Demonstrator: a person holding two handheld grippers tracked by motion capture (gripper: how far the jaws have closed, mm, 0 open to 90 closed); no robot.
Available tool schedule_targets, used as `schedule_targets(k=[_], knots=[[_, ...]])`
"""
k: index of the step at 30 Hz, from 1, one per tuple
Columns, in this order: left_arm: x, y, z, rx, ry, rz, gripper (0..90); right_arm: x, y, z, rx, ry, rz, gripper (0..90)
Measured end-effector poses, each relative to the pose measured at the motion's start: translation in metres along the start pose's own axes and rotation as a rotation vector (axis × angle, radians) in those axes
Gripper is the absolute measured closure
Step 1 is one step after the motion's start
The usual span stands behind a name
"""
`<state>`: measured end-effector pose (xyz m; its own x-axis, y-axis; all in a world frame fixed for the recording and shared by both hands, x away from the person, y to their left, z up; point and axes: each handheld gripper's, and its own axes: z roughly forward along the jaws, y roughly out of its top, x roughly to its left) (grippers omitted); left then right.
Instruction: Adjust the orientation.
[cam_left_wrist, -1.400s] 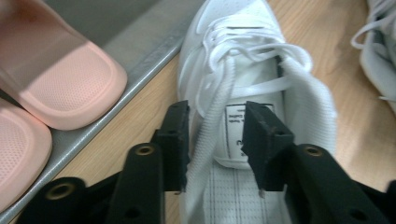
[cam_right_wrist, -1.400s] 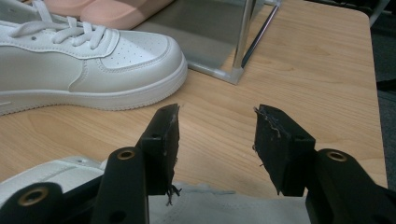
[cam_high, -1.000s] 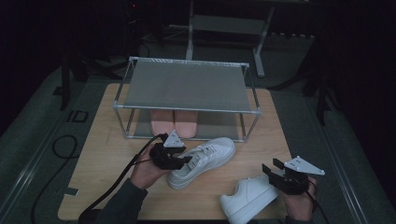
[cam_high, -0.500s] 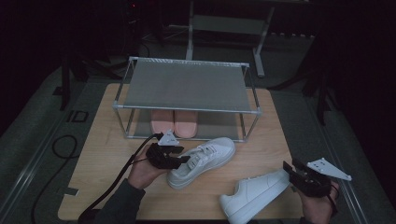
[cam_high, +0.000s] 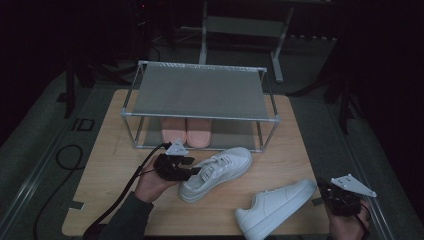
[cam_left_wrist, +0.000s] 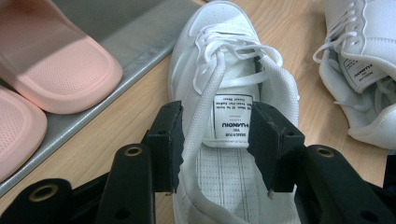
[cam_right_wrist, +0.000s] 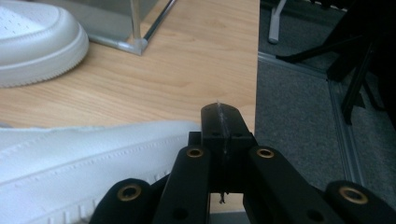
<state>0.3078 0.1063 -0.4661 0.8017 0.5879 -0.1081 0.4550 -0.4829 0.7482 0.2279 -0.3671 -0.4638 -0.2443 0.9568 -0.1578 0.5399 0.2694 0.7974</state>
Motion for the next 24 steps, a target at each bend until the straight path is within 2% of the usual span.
schedule_targets(k=[8, 16, 19, 24], knots=[[0.001, 0.000, 0.000, -0.005, -0.001, -0.010, 55.1, 0.003, -0.008, 0.003, 0.036, -0.016, -0.003, 90.0], [0.002, -0.001, 0.001, -0.002, -0.003, -0.010, 55.1, 0.000, -0.019, 0.001, 0.056, -0.021, 0.014, 90.0], [0.002, -0.001, 0.002, 0.003, -0.004, -0.011, 55.1, -0.002, -0.027, 0.002, 0.090, -0.011, 0.024, 90.0], [0.003, -0.001, 0.000, 0.002, -0.002, -0.013, 55.1, 0.003, -0.031, 0.001, 0.100, 0.003, 0.024, 90.0]])
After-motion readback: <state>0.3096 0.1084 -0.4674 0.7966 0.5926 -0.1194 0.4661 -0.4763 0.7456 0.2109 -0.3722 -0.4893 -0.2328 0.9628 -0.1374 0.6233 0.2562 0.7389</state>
